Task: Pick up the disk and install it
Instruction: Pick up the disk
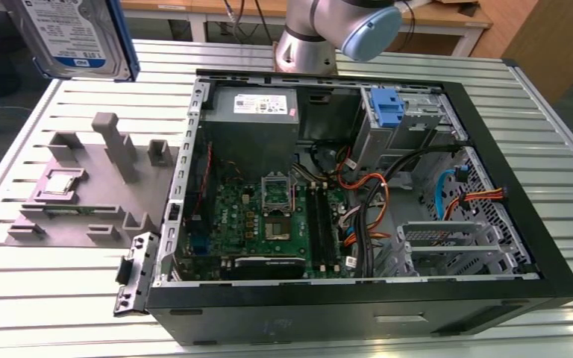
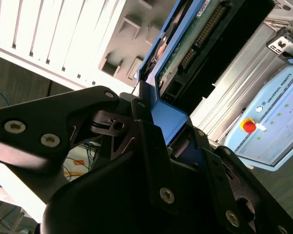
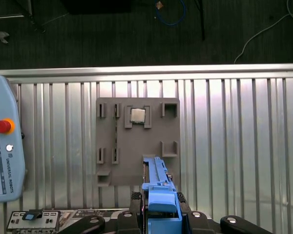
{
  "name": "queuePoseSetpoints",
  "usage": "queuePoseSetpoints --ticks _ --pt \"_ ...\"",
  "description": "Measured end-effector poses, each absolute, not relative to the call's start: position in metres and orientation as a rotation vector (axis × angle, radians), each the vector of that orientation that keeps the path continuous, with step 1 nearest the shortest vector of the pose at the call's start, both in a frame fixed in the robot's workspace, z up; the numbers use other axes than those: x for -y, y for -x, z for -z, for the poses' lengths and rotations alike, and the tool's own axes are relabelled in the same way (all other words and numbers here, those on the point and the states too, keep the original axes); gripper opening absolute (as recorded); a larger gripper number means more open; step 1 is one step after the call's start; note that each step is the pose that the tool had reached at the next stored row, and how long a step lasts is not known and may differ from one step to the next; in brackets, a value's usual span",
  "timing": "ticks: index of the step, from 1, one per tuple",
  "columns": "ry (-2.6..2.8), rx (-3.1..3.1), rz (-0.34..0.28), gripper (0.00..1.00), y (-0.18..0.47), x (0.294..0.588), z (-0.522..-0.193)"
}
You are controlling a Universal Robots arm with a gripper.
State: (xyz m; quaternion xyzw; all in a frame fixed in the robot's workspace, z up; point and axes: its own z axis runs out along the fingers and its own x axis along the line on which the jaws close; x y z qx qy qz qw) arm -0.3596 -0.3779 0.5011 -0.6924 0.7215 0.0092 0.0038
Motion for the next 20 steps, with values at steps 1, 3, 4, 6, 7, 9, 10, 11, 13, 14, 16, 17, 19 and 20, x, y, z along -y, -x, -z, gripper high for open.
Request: queuePoseSetpoints --ticks 1,3,4,6,7,9,10,11,13,14,16,17,19,20 --pt "2.170 -2.261 -0.029 0.37 0.3592 0.3779 -0.5011" --pt "2.170 -2.261 -0.029 0.37 0.3586 0.3779 -0.5011" --pt "2.170 -2.261 -0.029 0.37 0.3582 0.3779 -0.5011" --pt "2.170 -2.261 -0.029 0.37 0.3575 0.3779 -0.5011" --pt "2.170 -2.261 -0.029 0.37 0.3572 0.3779 -0.5011" --pt "2.170 -2.261 -0.029 0.37 0.3566 0.3779 -0.5011" --pt "2.170 -2.261 -0.029 0.37 0.3563 0.3779 -0.5011" --pt "2.170 -2.261 -0.029 0.37 0.3560 0.3779 -0.5011" --pt "2.170 -2.261 -0.029 0.37 0.3552 0.3779 -0.5011" --pt "2.170 -2.261 -0.029 0.37 0.3549 0.3779 -0.5011" --pt "2.170 -2.261 -0.029 0.37 0.3542 0.3779 -0.5011" --pt "2.170 -2.261 -0.029 0.37 0.3538 0.3779 -0.5011" --pt "2.170 -2.261 -0.029 0.37 0.3527 0.3779 -0.5011" --pt "2.170 -2.261 -0.029 0.37 0.3523 0.3779 -0.5011"
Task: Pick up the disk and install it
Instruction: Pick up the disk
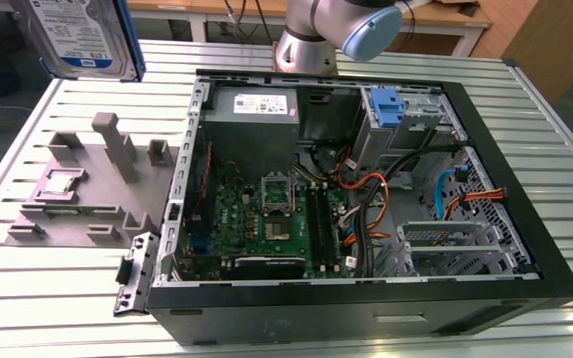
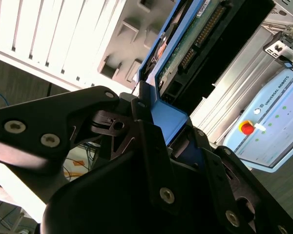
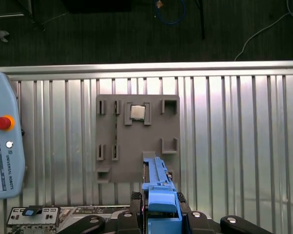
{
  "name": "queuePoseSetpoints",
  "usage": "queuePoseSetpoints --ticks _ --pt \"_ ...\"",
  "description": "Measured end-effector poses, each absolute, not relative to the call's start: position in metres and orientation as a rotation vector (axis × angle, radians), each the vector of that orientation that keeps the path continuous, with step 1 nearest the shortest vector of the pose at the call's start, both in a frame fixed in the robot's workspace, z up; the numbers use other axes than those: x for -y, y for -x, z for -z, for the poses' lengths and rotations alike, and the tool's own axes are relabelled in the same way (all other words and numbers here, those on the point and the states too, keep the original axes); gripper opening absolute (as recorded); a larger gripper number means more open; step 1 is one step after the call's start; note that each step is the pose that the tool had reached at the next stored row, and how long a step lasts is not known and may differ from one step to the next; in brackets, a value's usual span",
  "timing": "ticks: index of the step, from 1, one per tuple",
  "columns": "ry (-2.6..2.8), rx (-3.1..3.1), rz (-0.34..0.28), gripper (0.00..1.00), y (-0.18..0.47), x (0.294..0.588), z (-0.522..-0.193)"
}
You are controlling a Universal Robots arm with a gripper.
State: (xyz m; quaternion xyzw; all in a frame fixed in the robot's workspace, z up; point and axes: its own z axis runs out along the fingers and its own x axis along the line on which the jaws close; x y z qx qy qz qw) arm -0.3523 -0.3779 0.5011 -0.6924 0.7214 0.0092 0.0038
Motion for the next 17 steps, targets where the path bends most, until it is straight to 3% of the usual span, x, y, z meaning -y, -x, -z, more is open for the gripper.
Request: queuePoseSetpoints --ticks 17 --pt "2.170 -2.261 -0.029 0.37 0.3460 0.3779 -0.5011"
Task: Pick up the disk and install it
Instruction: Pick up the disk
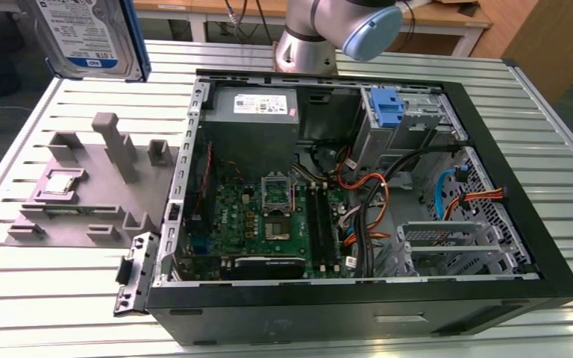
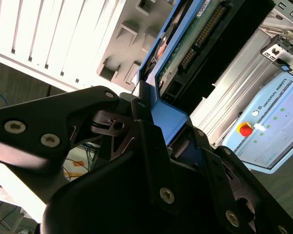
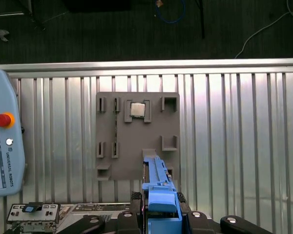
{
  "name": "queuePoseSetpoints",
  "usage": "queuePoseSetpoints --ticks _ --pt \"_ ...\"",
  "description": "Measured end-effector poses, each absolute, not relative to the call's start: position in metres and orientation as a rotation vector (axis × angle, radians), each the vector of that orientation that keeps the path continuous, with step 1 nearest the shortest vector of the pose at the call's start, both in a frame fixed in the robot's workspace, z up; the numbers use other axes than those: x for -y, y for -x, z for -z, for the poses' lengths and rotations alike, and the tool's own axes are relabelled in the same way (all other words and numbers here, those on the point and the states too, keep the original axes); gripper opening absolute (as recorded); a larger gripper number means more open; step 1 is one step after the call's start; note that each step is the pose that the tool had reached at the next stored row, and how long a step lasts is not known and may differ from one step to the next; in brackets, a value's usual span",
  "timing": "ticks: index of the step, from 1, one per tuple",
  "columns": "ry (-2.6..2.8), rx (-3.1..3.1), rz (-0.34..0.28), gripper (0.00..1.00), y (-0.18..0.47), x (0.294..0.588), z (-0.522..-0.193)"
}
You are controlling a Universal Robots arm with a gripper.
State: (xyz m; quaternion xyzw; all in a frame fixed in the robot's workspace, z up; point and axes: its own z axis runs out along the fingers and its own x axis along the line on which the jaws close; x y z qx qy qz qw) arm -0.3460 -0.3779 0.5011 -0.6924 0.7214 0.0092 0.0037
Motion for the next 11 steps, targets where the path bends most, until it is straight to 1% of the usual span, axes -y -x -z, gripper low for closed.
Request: queuePoseSetpoints --ticks 11 --pt "2.170 -2.261 -0.029 0.37 0.3427 0.3779 -0.5011"
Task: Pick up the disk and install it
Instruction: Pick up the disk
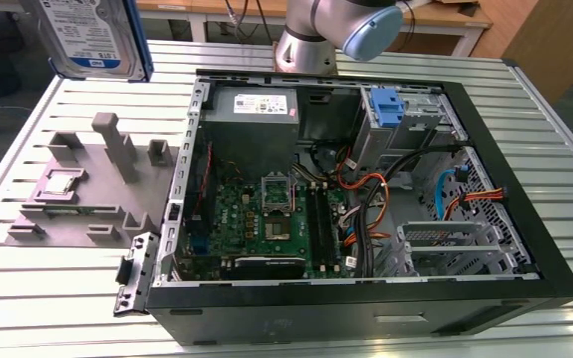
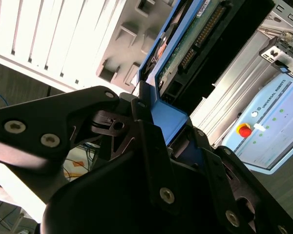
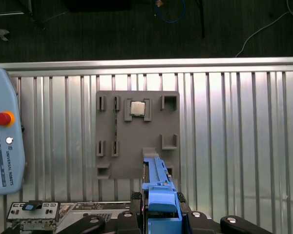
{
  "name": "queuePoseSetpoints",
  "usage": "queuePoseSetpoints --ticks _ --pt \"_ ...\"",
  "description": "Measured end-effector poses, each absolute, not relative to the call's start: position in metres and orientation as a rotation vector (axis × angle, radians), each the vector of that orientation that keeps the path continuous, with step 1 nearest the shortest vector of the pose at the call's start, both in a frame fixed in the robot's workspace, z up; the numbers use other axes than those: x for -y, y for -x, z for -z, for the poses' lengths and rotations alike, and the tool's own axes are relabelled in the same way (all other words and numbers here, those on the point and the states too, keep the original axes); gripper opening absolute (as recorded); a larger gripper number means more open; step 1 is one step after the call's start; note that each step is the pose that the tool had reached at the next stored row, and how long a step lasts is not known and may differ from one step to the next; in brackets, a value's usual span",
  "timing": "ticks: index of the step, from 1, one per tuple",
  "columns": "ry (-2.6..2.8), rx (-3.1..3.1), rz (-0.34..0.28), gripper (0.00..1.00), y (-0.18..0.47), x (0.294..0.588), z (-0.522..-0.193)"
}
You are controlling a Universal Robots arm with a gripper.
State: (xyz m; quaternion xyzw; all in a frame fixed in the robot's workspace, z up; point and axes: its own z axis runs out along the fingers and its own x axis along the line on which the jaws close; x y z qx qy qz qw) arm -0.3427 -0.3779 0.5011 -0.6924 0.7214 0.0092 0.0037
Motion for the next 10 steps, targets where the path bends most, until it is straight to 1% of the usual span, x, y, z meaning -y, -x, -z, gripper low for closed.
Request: queuePoseSetpoints --ticks 10 --pt "2.170 -2.261 -0.029 0.37 0.3402 0.3779 -0.5011"
